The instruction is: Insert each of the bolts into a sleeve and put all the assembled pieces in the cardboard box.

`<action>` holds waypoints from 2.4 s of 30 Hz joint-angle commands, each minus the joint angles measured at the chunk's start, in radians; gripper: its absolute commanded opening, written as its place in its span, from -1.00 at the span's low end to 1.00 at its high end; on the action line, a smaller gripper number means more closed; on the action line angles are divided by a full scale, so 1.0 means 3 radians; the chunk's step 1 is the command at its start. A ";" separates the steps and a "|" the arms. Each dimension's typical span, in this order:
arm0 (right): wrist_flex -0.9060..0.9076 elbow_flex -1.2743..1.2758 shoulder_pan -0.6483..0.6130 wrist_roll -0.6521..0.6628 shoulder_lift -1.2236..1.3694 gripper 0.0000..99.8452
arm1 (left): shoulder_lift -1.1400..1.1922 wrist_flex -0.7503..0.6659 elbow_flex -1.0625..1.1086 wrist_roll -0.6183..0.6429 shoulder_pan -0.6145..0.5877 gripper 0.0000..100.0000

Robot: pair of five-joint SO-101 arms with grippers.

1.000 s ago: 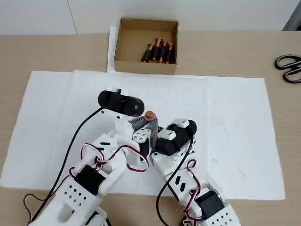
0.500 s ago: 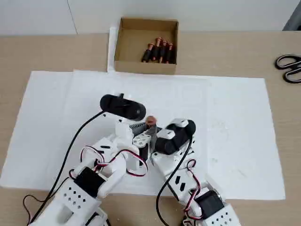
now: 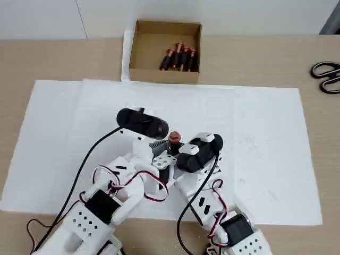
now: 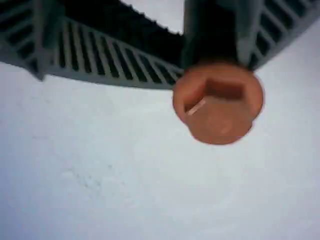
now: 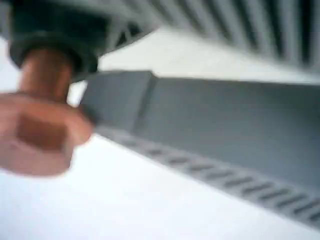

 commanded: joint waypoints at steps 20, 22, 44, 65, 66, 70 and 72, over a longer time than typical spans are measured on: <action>-0.0033 0.0026 0.0074 -0.0026 -0.0049 -0.99 | -0.0005 0.0829 -0.0882 -0.0061 -0.2348 -0.40; -0.0018 0.0026 0.0222 -0.0026 -0.0049 -0.99 | -0.0005 0.1043 -0.0985 -0.0425 -0.2721 -0.40; -0.0228 -0.2087 0.1199 0.0547 0.1593 -0.99 | 0.0000 0.1652 -0.0816 -0.1141 -0.3452 -0.40; -0.2580 -0.5871 0.0867 0.0547 0.6907 -0.99 | 0.0000 0.1667 -0.0688 -0.1151 -0.3447 -0.40; -0.2585 -0.6076 0.0831 0.0547 0.7091 -0.99 | 0.0000 0.1672 -0.0688 -0.1151 -0.3452 -0.40; -0.2585 -0.6756 0.0765 0.0547 0.7777 -0.99 | 0.0000 0.1672 -0.0688 -0.1151 -0.3463 -0.40; -0.2585 -0.7104 0.0765 0.0547 0.8135 -0.99 | 0.0000 0.1683 -0.0688 -0.1151 -0.3463 -0.40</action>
